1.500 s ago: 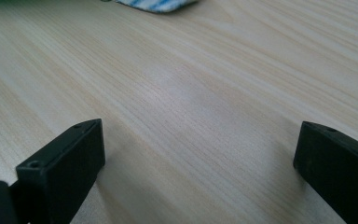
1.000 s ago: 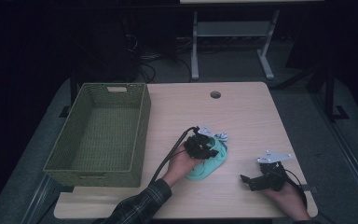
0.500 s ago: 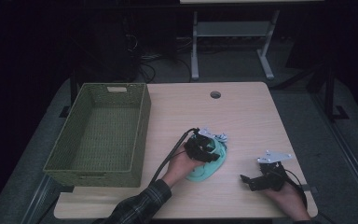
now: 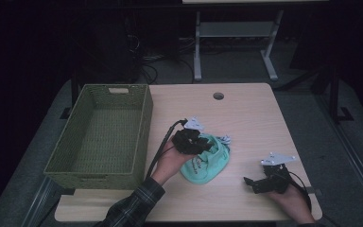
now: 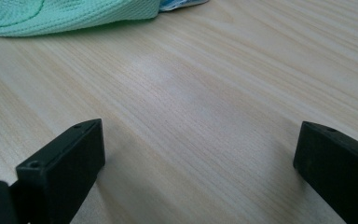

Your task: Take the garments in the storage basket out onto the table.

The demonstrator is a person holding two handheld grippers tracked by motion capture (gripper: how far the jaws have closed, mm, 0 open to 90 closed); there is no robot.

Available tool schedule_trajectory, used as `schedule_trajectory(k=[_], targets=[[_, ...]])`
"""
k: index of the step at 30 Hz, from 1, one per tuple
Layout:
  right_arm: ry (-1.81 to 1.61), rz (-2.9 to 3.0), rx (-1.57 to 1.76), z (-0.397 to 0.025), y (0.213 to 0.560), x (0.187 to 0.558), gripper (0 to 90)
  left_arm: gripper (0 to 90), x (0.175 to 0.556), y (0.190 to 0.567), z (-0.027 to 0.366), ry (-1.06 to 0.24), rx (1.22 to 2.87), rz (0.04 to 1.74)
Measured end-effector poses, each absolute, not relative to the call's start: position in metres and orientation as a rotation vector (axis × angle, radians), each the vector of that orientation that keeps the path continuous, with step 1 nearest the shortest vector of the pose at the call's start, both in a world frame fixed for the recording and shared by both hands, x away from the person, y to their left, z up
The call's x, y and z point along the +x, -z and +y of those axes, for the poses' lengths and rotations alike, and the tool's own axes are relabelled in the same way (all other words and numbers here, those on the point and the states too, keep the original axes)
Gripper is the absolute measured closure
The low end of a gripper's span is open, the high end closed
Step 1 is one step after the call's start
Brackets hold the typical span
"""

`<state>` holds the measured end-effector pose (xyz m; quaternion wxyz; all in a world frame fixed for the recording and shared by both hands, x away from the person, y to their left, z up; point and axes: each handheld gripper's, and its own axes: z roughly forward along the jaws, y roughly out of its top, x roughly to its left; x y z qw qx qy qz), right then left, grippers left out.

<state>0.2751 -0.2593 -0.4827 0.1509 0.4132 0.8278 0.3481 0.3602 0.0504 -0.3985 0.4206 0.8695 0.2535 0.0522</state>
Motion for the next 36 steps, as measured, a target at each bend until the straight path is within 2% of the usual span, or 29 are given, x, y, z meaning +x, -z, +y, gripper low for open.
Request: schedule_trajectory(k=[3, 4, 5, 7, 13, 19, 30, 36], targets=[[-1.0, 2.377, 1.186, -0.259, 0.483, 0.275, 1.4, 82.7, 0.361, 0.4, 0.06, -0.145, 2.198, 0.672], [-1.0, 2.377, 1.186, -0.259, 0.483, 0.275, 1.4, 82.7, 0.361, 0.401, 0.063, -0.157, 2.207, 0.683], [-1.0, 2.377, 1.186, -0.259, 0.483, 0.275, 1.5, 88.0, 0.361, 0.403, 0.066, -0.174, 2.228, 0.697], [-1.0, 2.377, 1.186, -0.259, 0.483, 0.275, 1.4, 89.1, 0.362, 0.409, 0.071, -0.187, 2.257, 0.742], [-1.0, 2.377, 1.185, -0.259, 0.483, 0.275, 1.5, 89.3, 0.366, 0.432, 0.083, -0.161, 2.31, 0.847], [-1.0, 2.377, 1.185, -0.259, 0.483, 0.275, 1.5, 89.2, 0.364, 0.444, 0.089, -0.149, 2.354, 0.883], [-1.0, 2.377, 1.185, -0.259, 0.483, 0.275, 1.5, 89.2, 0.356, 0.452, 0.093, -0.111, 2.412, 0.878], [-1.0, 2.377, 1.185, -0.259, 0.483, 0.275, 1.5, 88.7, 0.341, 0.452, 0.091, -0.081, 2.439, 0.815]])
